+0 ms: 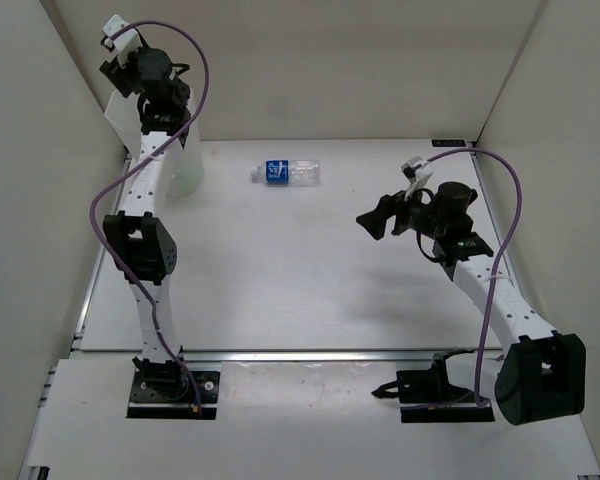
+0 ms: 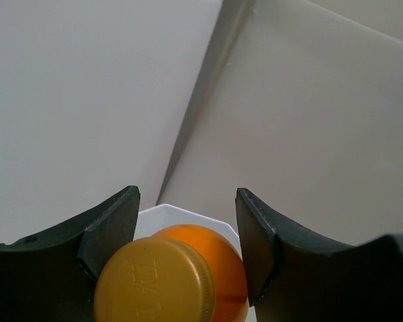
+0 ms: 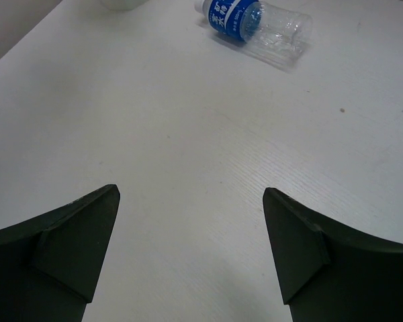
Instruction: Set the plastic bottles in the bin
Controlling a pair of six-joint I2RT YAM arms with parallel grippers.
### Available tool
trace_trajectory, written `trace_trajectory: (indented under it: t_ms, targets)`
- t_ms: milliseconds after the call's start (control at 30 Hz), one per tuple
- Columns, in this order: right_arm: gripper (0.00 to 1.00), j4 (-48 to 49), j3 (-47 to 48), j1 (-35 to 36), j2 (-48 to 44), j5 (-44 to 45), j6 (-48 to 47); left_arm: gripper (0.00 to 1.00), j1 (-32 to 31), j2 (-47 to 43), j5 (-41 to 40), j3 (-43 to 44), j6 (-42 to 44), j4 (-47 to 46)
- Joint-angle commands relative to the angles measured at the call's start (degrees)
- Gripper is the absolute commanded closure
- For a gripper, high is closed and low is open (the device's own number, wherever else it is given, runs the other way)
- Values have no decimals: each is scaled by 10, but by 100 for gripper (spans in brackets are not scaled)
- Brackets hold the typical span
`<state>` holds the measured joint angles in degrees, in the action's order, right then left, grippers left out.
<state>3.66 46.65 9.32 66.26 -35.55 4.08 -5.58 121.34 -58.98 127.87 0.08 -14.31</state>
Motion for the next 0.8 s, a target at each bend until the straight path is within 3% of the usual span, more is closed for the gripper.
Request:
trace_trajectory:
  t_ms: [0, 67, 100, 133, 433, 533, 600, 667, 700, 767]
  targets:
    - [15, 15, -2, -3, -5, 14, 25, 77, 15, 10, -11, 28, -19, 18]
    - [15, 7, 0, 5, -4, 29, 31, 60, 5, 20, -30, 34, 14, -11]
    - [16, -1, 3, 9, -3, 29, 23, 21, 4, 26, -22, 34, 17, -25]
    - [16, -4, 3, 11, -3, 32, 24, 5, 5, 35, -10, 45, 4, -16]
    - [12, -14, -7, 9, -31, 48, 29, 2, -5, 29, 11, 51, -18, 16]
    - [8, -86, 78, 32, 46, 39, -27, 1, -26, -6, 66, 55, -34, 93]
    - [7, -120, 141, 43, 110, 38, -79, 1, -30, -38, 134, 60, -88, 205]
    - [6, -139, 240, 47, 211, 29, -142, 1, -34, -115, 247, 5, -165, 325]
    - [6, -146, 264, 47, 258, 14, -164, 1, -40, -137, 310, -66, -170, 342]
    - [5, -169, 377, 46, 336, -8, -212, 2, -71, -232, 354, -181, -174, 358]
